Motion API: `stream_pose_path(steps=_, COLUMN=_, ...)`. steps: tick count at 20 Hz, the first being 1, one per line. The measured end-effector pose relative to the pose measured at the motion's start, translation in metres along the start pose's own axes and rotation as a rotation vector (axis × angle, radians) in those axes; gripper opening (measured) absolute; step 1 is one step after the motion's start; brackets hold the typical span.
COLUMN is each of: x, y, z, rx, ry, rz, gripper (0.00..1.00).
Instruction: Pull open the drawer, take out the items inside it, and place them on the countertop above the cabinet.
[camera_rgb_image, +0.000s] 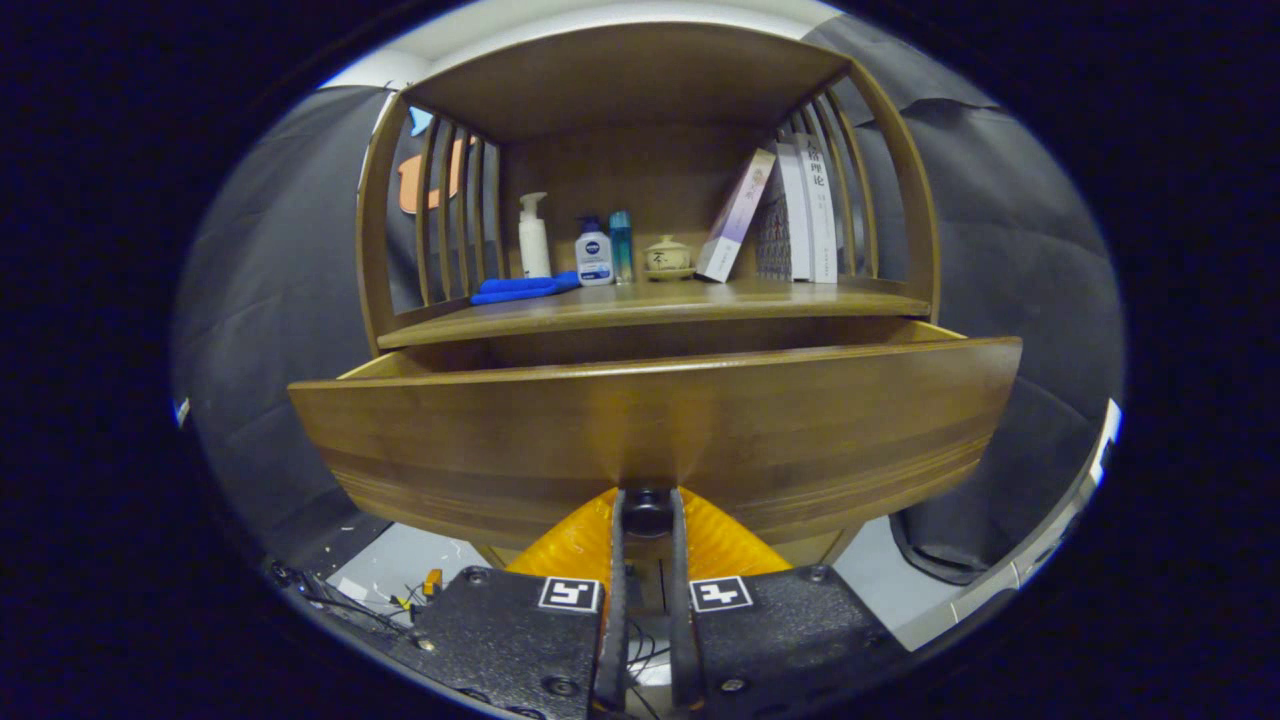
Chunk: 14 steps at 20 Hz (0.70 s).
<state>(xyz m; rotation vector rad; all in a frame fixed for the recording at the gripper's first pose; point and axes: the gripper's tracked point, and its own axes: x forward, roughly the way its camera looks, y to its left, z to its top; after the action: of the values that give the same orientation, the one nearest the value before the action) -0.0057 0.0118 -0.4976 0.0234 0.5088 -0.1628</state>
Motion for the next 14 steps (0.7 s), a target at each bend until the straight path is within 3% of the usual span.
stream_pose_path(steps=14, x=-0.055, y=-0.002, z=-0.032, rx=-0.017, ry=0.063, rz=0.041, gripper=0.20)
